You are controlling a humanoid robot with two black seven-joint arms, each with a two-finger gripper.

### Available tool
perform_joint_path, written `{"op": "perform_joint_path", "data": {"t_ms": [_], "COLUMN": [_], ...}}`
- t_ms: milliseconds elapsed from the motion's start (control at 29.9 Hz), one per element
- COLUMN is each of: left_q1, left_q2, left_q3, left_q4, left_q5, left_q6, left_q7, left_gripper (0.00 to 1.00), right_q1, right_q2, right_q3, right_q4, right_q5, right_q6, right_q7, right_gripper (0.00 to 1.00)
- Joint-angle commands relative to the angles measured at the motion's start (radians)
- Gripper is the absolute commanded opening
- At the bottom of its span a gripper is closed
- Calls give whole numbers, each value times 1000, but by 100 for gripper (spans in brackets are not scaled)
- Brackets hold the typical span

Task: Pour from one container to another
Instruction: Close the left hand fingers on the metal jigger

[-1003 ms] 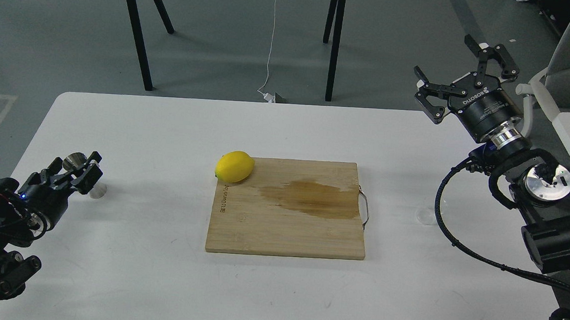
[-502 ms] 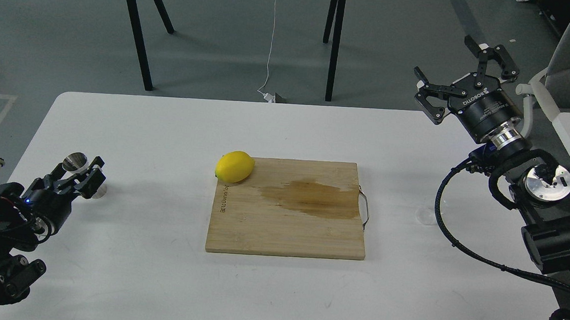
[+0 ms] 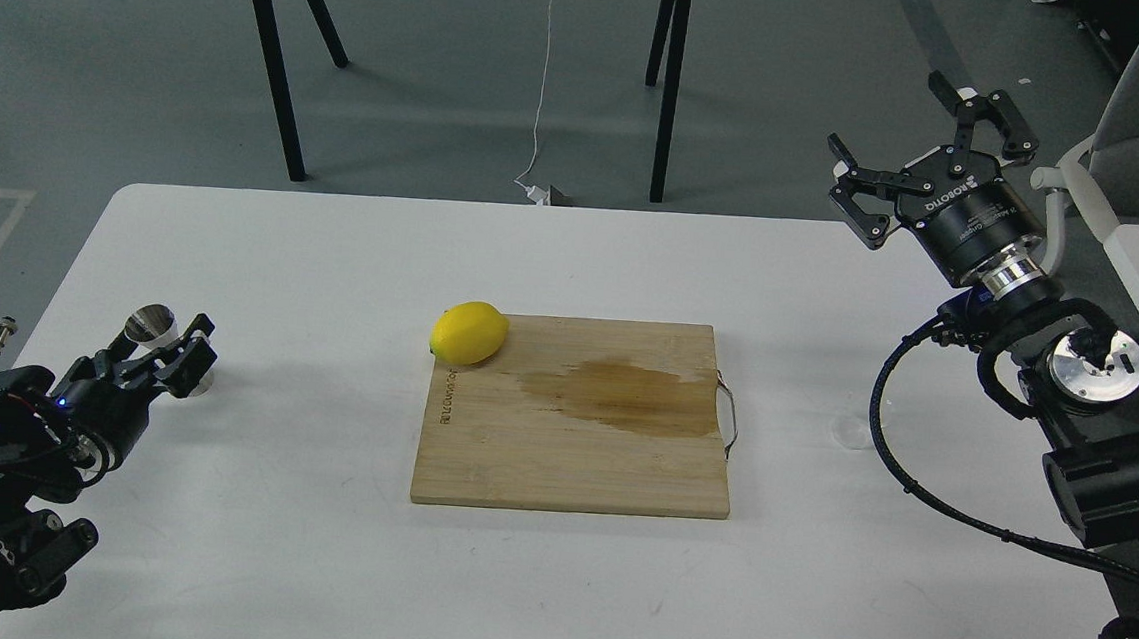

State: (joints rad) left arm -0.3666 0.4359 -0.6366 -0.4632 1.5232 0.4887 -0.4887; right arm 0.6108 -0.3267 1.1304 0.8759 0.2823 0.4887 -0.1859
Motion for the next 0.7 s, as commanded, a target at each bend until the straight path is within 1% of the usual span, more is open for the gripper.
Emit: {"op": "perform_joint_path", "data": {"t_ms": [0, 368, 568, 669], "left_q1": [0, 0, -2, -2], "left_q2": [-3, -17, -22, -23], "left_q3": [2, 2, 5, 31], "left_q4": [5, 41, 46, 63], "left_q5": [2, 3, 5, 3], "left_q6": [0, 0, 0, 0], "left_q7": [0, 0, 0, 0], "left_gripper": [100, 100, 98, 96], "right_q1": [0, 0, 0, 0], "right_q2": [2, 2, 0, 0], "right_q3": [0, 0, 0, 0], "right_q4": [0, 0, 0, 0], "right_q5": [0, 0, 0, 0], "right_q6": [0, 0, 0, 0], "right_q7": [0, 0, 0, 0], "right_gripper": [99, 99, 99, 99]}}
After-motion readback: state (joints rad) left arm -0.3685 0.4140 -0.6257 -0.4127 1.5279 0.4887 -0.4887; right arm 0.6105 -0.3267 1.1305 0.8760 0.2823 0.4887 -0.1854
